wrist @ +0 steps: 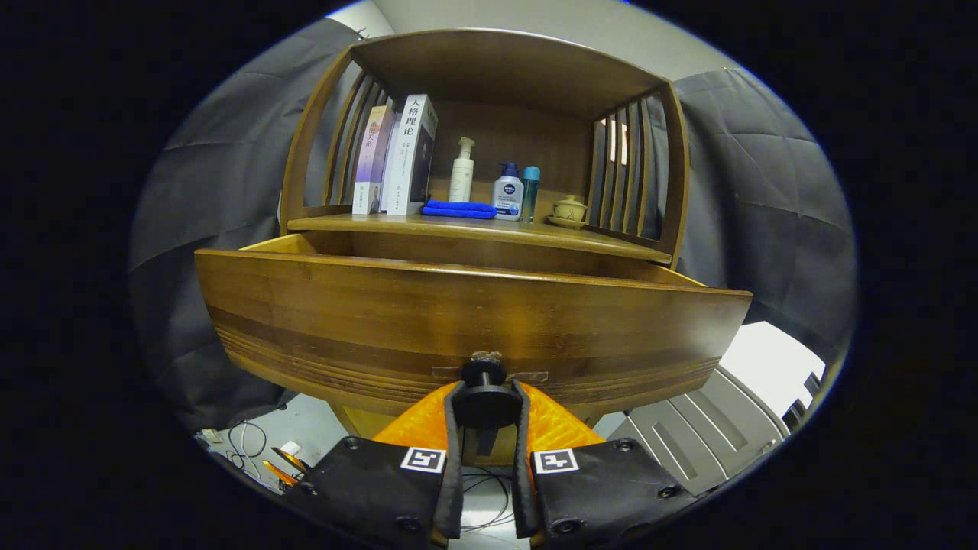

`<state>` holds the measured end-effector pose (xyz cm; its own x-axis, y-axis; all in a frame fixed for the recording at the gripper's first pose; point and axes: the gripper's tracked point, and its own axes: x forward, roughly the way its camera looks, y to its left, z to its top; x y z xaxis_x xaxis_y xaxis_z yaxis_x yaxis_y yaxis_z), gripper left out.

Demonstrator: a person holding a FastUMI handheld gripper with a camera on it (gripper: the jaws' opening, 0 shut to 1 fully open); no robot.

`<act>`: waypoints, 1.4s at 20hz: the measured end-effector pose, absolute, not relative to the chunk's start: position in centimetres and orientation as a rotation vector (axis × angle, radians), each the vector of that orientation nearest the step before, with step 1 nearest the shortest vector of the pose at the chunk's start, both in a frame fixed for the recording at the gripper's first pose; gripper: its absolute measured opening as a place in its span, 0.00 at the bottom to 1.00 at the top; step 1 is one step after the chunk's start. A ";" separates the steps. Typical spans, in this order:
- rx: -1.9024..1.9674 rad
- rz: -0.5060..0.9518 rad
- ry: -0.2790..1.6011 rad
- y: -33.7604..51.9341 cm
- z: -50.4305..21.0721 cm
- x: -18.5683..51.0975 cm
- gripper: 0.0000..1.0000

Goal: Pull open the drawer, take out the items inside it, and place them on the countertop above the cabinet.

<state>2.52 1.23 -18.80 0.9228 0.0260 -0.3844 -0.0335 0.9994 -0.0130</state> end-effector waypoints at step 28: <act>0.084 -0.182 0.226 -1.1 -5.0 6.1 0.94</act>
